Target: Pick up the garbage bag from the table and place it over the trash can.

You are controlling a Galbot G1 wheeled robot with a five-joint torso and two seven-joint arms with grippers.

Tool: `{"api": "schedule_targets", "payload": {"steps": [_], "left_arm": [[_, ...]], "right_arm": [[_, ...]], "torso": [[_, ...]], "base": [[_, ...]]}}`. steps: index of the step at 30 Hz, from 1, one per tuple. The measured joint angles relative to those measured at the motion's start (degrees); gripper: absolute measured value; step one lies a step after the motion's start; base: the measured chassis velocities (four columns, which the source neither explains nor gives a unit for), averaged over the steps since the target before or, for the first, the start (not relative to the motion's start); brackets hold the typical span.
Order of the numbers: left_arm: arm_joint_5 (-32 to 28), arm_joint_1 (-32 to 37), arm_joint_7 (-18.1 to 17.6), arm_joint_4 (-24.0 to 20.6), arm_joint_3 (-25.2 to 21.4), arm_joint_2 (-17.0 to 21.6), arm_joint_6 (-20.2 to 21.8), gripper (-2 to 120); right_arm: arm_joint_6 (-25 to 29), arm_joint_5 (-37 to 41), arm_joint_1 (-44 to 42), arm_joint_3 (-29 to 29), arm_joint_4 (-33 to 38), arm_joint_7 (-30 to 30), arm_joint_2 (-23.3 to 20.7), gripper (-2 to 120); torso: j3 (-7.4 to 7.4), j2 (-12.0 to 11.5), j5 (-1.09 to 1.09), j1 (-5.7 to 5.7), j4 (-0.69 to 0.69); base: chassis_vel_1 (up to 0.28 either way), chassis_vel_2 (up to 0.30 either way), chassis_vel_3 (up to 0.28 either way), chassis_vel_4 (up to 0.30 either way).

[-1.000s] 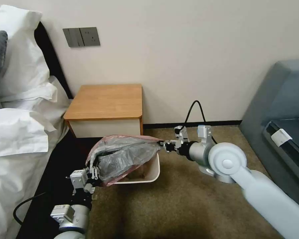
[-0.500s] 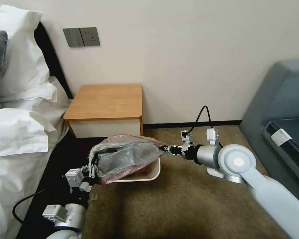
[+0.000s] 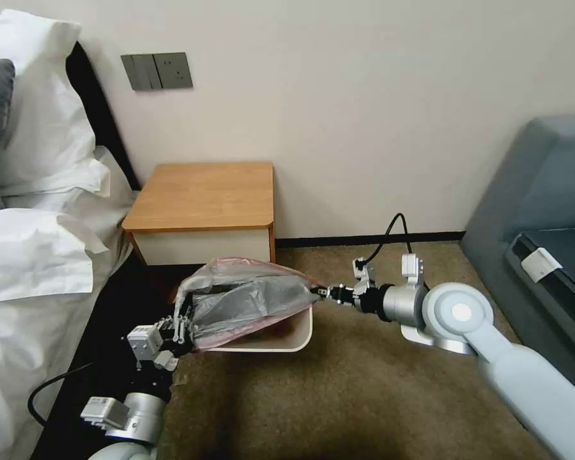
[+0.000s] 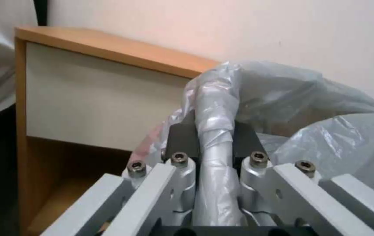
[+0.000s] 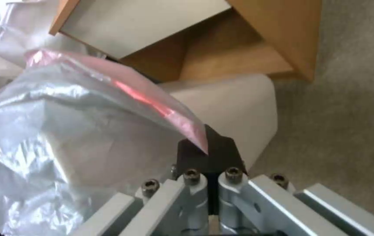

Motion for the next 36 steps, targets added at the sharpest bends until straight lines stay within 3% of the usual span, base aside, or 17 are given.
{"api": "schedule_targets", "payload": {"steps": [12, 36], "left_arm": [[-2.7, -1.1, -2.9, 0.7, -0.1, -0.5, 0.9, 9], [-6.5, -2.7, -7.6, 1.3, 0.0, -0.6, 3.4, 9]], "right_arm": [[0.1, -1.0, -2.8, 0.9, 2.7, -1.5, -2.0, 0], [0.2, -3.6, -9.4, 4.4, 6.2, -5.0, -1.1, 0]], "torso": [[0.00, 0.0, -0.01, 0.00, 0.00], [0.00, 0.0, -0.01, 0.00, -0.01]], "base": [[0.000, 0.000, 0.000, 0.000], [0.000, 0.000, 0.000, 0.000]]}}
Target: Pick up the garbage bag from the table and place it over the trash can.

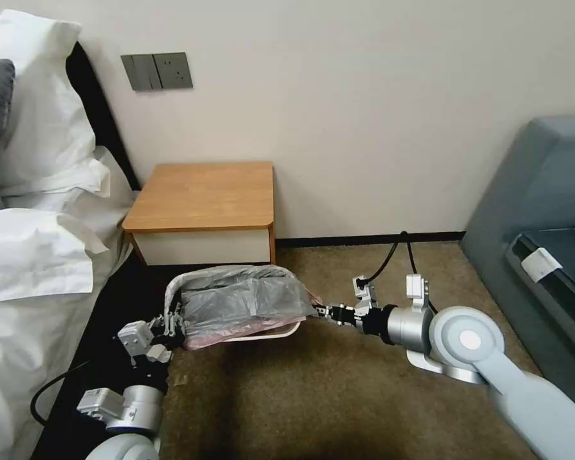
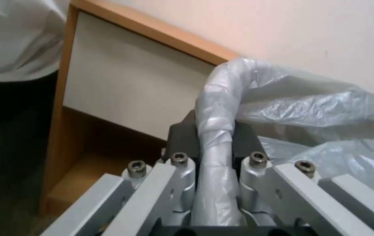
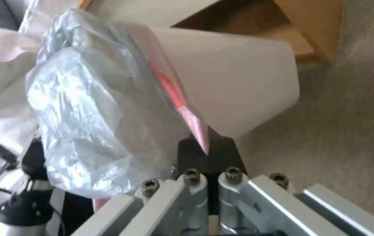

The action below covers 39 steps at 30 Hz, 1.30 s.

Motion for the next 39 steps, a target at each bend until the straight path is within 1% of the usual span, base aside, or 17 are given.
{"api": "schedule_targets", "payload": {"steps": [6, 7, 9, 11, 13, 15, 20, 21, 24, 25, 26, 29, 30, 31, 33, 34, 39], "left_arm": [[-1.4, -0.5, -0.3, -0.4, 0.2, 0.1, 1.3, 9], [-1.4, -0.6, -0.2, -0.4, 0.2, 0.2, 1.3, 9], [-1.4, -0.6, -0.1, -0.4, 0.2, 0.2, 1.3, 9], [-1.3, -0.6, 0.4, -0.1, 0.1, 0.4, 1.3, 9], [-1.3, -0.6, 0.6, 0.0, 0.1, 0.5, 1.2, 9], [-1.0, -0.6, 0.8, 0.2, 0.0, 0.7, 1.2, 9], [-0.9, -0.9, 0.5, 0.3, -0.1, 1.0, 1.3, 8], [-0.9, -1.0, 0.4, 0.3, -0.1, 1.0, 1.3, 8], [-1.0, -1.1, 0.3, 0.4, -0.1, 1.1, 1.4, 8], [-1.0, -1.2, 0.2, 0.4, -0.1, 1.2, 1.5, 8], [-1.0, -1.2, 0.2, 0.4, -0.1, 1.2, 1.5, 8], [-0.9, -1.3, 0.1, 0.4, 0.2, 1.2, 1.7, 8], [-0.9, -1.3, 0.1, 0.4, 0.2, 1.2, 1.7, 8], [-0.9, -1.4, 0.1, 0.4, 0.2, 1.2, 1.7, 8], [-0.9, -1.4, 0.1, 0.4, 0.3, 1.2, 1.7, 8], [-0.8, -1.3, 0.1, 0.3, 0.5, 1.2, 1.9, 8], [-0.7, -1.0, 0.2, -0.2, 0.4, 1.3, 1.9, 8]], "right_arm": [[0.0, -2.8, -0.7, -0.3, -0.5, -0.1, 2.0, 0], [0.2, -3.6, -0.5, -0.3, -0.8, -0.1, 2.4, 7], [0.3, -4.0, -0.4, -0.3, -0.9, -0.2, 2.5, 7], [1.3, -6.8, -0.4, -0.1, -0.9, -1.5, 2.7, 20], [1.7, -7.9, -0.5, 0.1, -0.8, -2.0, 2.7, 23], [2.2, -10.9, -1.1, 1.2, -0.2, -3.6, 2.4, 35], [1.7, -11.0, -2.3, 3.3, 1.6, -3.9, 0.8, 48], [1.6, -10.9, -2.6, 3.6, 1.9, -3.9, 0.5, 57], [1.1, -10.5, -4.0, 4.6, 3.2, -3.7, -0.5, 65], [0.5, -9.8, -5.5, 5.5, 4.4, -3.2, -1.2, 74], [0.5, -9.8, -5.5, 5.5, 4.4, -3.2, -1.2, 74], [0.4, -5.0, -6.4, 7.0, 6.3, 1.7, -0.4, 85], [0.4, -5.0, -6.4, 7.0, 6.3, 1.7, -0.4, 85], [0.7, -1.9, -6.1, 7.5, 7.1, 4.8, 0.4, 93], [0.8, -0.3, -5.9, 7.7, 7.3, 6.2, 0.8, 93], [1.6, 4.2, -5.0, 8.3, 7.1, 9.8, 2.5, 99], [2.0, 4.9, -5.8, 8.8, 7.6, 11.2, 3.4, 100]], "torso": [[0.00, 0.0, 0.00, 0.00, 0.00], [0.00, 0.0, 0.00, 0.00, 0.00], [0.00, 0.0, 0.01, 0.00, 0.01], [0.00, 0.0, -0.01, 0.00, 0.01], [0.00, 0.0, 0.00, 0.00, 0.01], [0.00, 0.0, 0.01, 0.00, 0.01], [0.00, 0.0, 0.00, 0.00, 0.01], [0.00, 0.0, 0.00, 0.00, 0.01], [0.00, 0.0, 0.00, 0.00, 0.00], [0.00, 0.0, 0.00, 0.00, -0.01], [0.00, 0.0, 0.00, 0.00, -0.01], [0.00, 0.0, 0.00, 0.00, 0.00], [0.00, 0.0, 0.00, 0.00, 0.00], [0.00, 0.0, 0.01, 0.00, 0.00], [0.00, 0.0, 0.00, 0.00, 0.00], [0.00, 0.0, 0.00, 0.00, 0.01], [0.01, 0.0, 0.00, 0.00, 0.01]], "base": [[0.000, 0.000, 0.000, 0.000], [0.000, 0.000, 0.000, 0.000], [0.000, 0.000, 0.000, 0.000], [0.000, 0.000, 0.000, 0.000], [0.000, 0.000, 0.000, 0.000], [0.000, 0.000, 0.000, 0.000], [0.000, 0.000, 0.000, 0.000], [0.000, 0.000, 0.000, 0.000], [0.000, 0.000, 0.000, 0.000], [0.000, 0.000, 0.000, 0.000], [0.000, 0.000, 0.000, 0.000], [0.000, 0.000, 0.000, 0.000], [0.000, 0.000, 0.000, 0.000], [0.000, 0.000, 0.000, 0.000], [0.000, 0.000, 0.000, 0.000], [0.000, 0.000, 0.000, 0.000], [0.000, 0.000, 0.000, 0.000]]}}
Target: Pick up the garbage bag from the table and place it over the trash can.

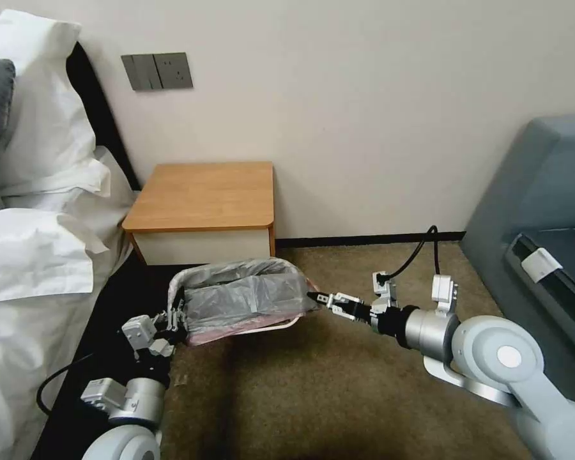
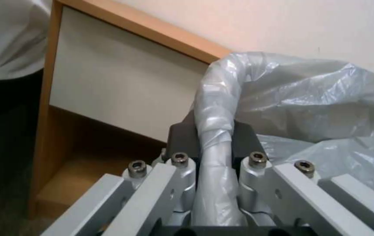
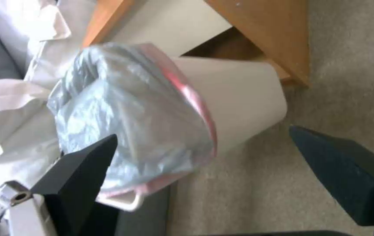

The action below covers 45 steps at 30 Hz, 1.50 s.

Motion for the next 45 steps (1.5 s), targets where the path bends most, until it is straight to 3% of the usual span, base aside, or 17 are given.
{"api": "schedule_targets", "payload": {"steps": [4, 7, 8, 10, 16, 20, 28, 32, 39, 45], "left_arm": [[0.0, 0.2, -0.2, -0.4, -0.2, 0.1, 0.0, 8], [0.6, 0.3, -0.6, -1.0, -0.2, 0.1, 0.0, 8], [0.6, 0.3, -0.6, -1.0, -0.2, 0.1, 0.0, 8], [1.0, 0.4, -0.7, -1.3, 0.0, 0.1, 0.0, 8], [1.1, 0.5, -0.7, -1.9, 0.4, -0.2, 0.0, 8], [1.0, 0.6, -0.7, -2.3, 0.5, -0.3, 0.2, 8], [-2.1, 0.7, -1.3, -3.2, 0.4, -0.2, 2.1, 8], [-4.9, 0.4, -2.9, -3.5, 0.3, -0.3, 4.5, 8], [-10.3, 0.1, -5.7, -3.8, 0.0, -0.6, 8.3, 8], [-12.5, -0.1, -6.6, -4.0, -0.3, -0.4, 9.5, 8]], "right_arm": [[1.1, 3.1, -0.8, 0.1, 3.0, 2.1, 0.2, 100], [6.4, 16.2, 0.7, 0.0, 8.2, 15.8, 2.7, 100], [6.4, 16.2, 0.7, 0.0, 8.2, 15.8, 2.7, 100], [9.8, 21.1, 1.3, -0.3, 10.0, 22.1, 4.2, 100], [10.8, 20.4, -0.2, -0.4, 9.2, 22.6, 5.6, 100], [11.6, 19.2, -0.5, -0.4, 7.3, 21.6, 7.2, 100], [11.3, 13.8, -2.9, -0.9, 4.9, 12.3, 8.6, 99], [11.5, 12.0, -4.1, -0.7, 4.8, 8.5, 9.1, 88], [11.5, 5.2, -6.9, -0.7, 5.4, 1.0, 10.6, 82], [11.6, 2.9, -7.4, -0.7, 5.1, -0.1, 11.0, 81]], "torso": [[0.00, 0.0, 0.00, 0.00, 0.00], [-0.01, 0.0, -0.01, 0.00, 0.01], [-0.01, 0.0, -0.01, 0.00, 0.01], [0.00, 0.0, -0.01, 0.00, 0.01], [-0.01, 0.0, -0.01, 0.00, -0.01], [0.00, 0.0, 0.00, 0.00, 0.00], [-0.01, 0.0, 0.00, 0.00, 0.00], [0.00, 0.0, 0.00, 0.00, 0.00], [0.00, 0.0, 0.00, 0.00, 0.00], [-0.01, 0.0, 0.00, 0.00, 0.00]], "base": [[0.000, 0.000, 0.000, 0.000], [0.000, 0.000, 0.000, 0.000], [0.000, 0.000, 0.000, 0.000], [0.000, 0.000, 0.000, 0.000], [0.000, 0.000, 0.000, 0.000], [0.000, 0.000, 0.000, 0.000], [0.000, 0.000, 0.000, 0.000], [0.000, 0.000, 0.000, 0.000], [0.000, 0.000, 0.000, 0.000], [0.000, 0.000, 0.000, 0.000]]}}
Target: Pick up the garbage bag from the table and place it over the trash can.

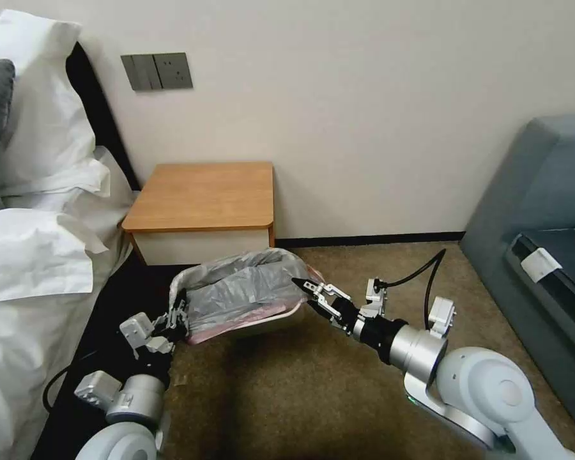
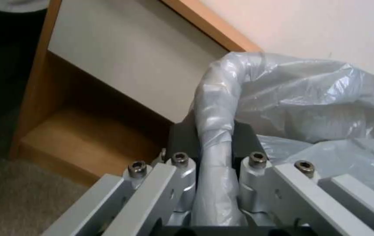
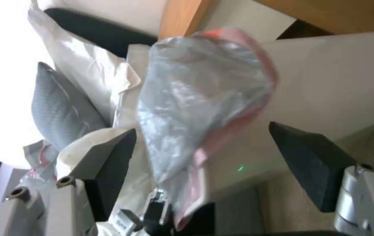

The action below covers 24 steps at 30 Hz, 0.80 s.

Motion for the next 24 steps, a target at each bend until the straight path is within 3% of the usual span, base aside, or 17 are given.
{"api": "schedule_targets", "payload": {"steps": [8, 12, 22, 23, 24], "left_arm": [[-1.9, -0.3, -0.2, -0.1, -0.1, 0.1, 0.9, 8], [-3.8, -0.7, -0.8, 0.2, -0.3, 0.2, 2.0, 8], [-6.2, -1.4, -1.5, 0.5, -0.4, 0.4, 3.3, 8], [-6.4, -1.5, -1.6, 0.6, -0.4, 0.4, 3.4, 8], [-6.4, -1.5, -1.6, 0.6, -0.4, 0.4, 3.4, 8]], "right_arm": [[0.6, -5.8, -1.1, 0.1, -1.0, -3.4, 0.7, 79], [1.1, -7.7, -2.1, 0.4, -1.4, -6.0, 1.7, 65], [1.6, -9.3, -2.1, 0.7, -2.5, -9.5, 3.2, 59], [1.7, -9.5, -2.0, 0.7, -2.6, -9.8, 3.4, 50], [1.7, -9.5, -2.0, 0.7, -2.6, -9.8, 3.4, 50]], "torso": [[0.00, 0.0, 0.00, 0.00, 0.00], [0.00, 0.0, 0.00, 0.00, 0.00], [0.00, 0.0, 0.00, 0.00, 0.00], [0.00, 0.0, 0.00, 0.00, 0.00], [0.00, 0.0, 0.00, 0.00, 0.00]], "base": [[0.000, 0.000, 0.000, 0.000], [0.000, 0.000, 0.000, 0.000], [0.000, 0.000, 0.000, 0.000], [0.000, 0.000, 0.000, 0.000], [0.000, 0.000, 0.000, 0.000]]}}
